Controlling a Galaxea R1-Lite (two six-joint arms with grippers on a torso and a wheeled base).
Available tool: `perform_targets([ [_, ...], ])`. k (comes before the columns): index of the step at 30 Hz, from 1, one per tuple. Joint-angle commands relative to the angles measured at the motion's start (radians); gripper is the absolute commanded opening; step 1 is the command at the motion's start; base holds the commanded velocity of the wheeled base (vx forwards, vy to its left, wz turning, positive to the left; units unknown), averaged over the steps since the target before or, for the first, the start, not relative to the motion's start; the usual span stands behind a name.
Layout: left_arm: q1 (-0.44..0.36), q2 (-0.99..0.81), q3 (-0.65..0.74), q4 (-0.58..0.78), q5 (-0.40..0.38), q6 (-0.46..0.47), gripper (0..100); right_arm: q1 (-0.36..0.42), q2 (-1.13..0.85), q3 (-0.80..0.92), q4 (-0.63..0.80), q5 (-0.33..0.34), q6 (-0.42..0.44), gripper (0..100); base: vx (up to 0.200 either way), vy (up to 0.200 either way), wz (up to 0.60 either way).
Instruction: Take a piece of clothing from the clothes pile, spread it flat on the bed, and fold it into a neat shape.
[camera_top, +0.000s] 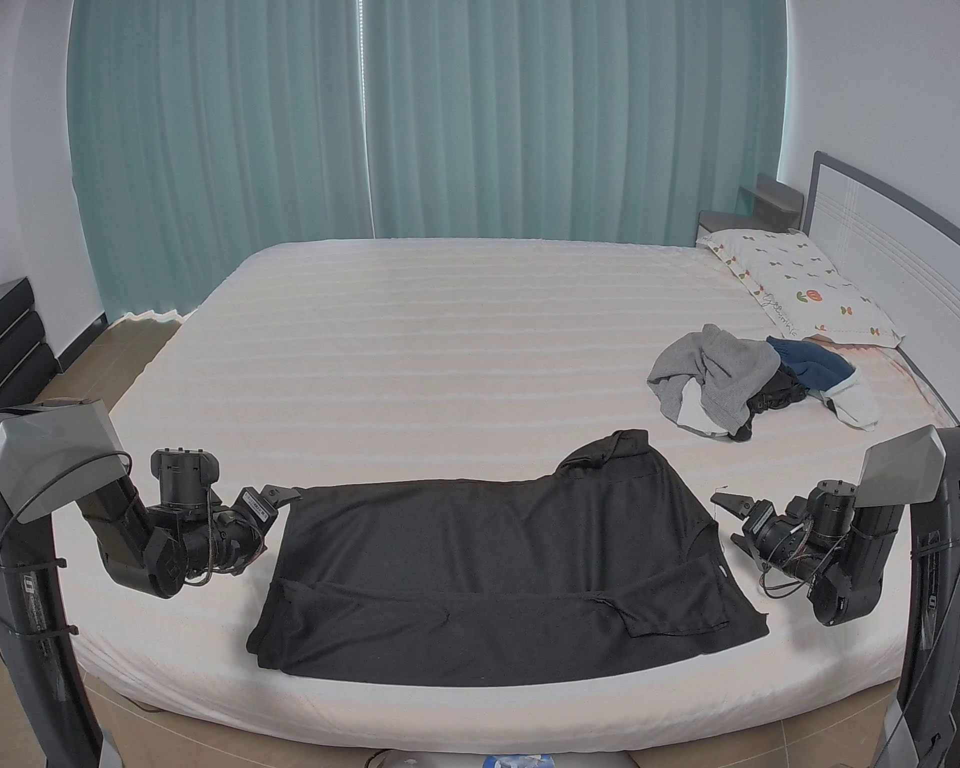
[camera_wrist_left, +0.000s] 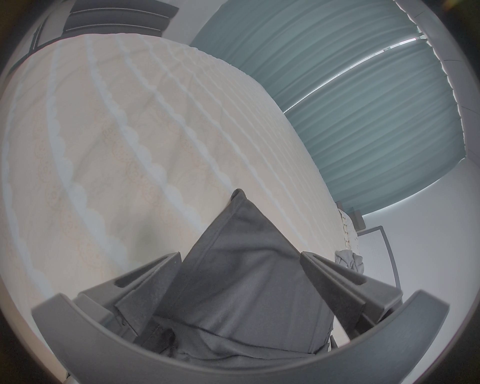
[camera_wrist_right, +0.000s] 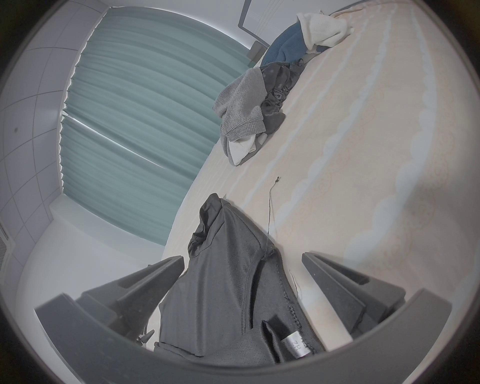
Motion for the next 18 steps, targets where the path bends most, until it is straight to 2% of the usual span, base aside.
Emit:
perform_targets([
  [1, 0.003, 0.021, -0.031, 0.002, 0.002, -0.007, 100, 0.001, 0.003, 0.000, -0.013, 0.000, 0.000, 100, 0.000, 0.000, 0.00],
  [5, 0.003, 0.027, -0.091, 0.016, 0.013, -0.052, 100, 0.001, 0.003, 0.000, -0.013, 0.000, 0.002, 100, 0.000, 0.000, 0.00],
  [10, 0.009, 0.035, -0.152, 0.033, 0.015, -0.046, 100, 0.003, 0.003, 0.000, -0.013, -0.001, 0.000, 100, 0.000, 0.000, 0.00],
  [18, 0.012, 0.184, -0.391, 0.076, 0.010, 0.046, 100, 0.007, 0.004, 0.003, -0.013, -0.006, 0.000, 100, 0.000, 0.000, 0.00],
])
